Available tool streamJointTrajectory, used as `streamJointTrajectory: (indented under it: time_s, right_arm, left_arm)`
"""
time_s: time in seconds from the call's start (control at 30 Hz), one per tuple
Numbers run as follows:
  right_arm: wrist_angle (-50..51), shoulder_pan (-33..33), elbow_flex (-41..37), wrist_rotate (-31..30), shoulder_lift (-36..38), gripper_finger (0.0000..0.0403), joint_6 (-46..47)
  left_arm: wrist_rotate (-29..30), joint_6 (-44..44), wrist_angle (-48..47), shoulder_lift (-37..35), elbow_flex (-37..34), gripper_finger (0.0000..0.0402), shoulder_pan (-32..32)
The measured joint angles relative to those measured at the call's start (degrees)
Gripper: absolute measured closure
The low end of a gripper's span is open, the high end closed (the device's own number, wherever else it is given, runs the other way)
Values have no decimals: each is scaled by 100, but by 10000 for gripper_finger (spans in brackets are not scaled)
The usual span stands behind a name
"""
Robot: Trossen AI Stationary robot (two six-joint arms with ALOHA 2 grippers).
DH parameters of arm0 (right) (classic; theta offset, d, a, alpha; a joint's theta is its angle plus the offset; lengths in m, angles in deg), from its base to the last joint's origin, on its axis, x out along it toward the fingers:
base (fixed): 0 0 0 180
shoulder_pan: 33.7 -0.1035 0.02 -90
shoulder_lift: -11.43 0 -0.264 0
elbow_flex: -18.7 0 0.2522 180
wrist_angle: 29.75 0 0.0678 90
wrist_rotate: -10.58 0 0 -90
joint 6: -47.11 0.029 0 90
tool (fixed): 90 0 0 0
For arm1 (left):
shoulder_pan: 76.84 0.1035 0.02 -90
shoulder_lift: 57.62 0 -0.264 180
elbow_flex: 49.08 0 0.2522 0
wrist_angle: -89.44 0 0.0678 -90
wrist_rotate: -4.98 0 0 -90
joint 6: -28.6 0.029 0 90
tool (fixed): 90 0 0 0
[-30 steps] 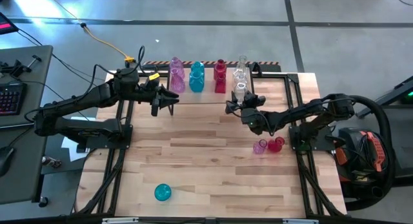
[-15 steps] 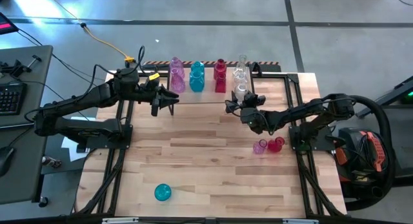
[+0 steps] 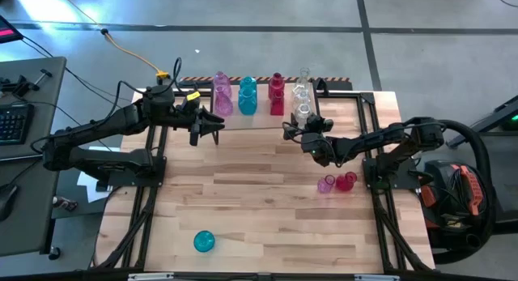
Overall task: Sort vases onto shelf
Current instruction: Put the transparent vase on the shelf aligned with the other transparent vases
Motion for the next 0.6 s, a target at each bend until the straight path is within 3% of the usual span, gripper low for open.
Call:
streamJointTrajectory:
  time_s: [0.6]
  right_arm:
    - [-61, 26, 0, -128, 15, 86, 128]
  left_arm:
    - [0, 0, 0, 0, 0, 271, 0]
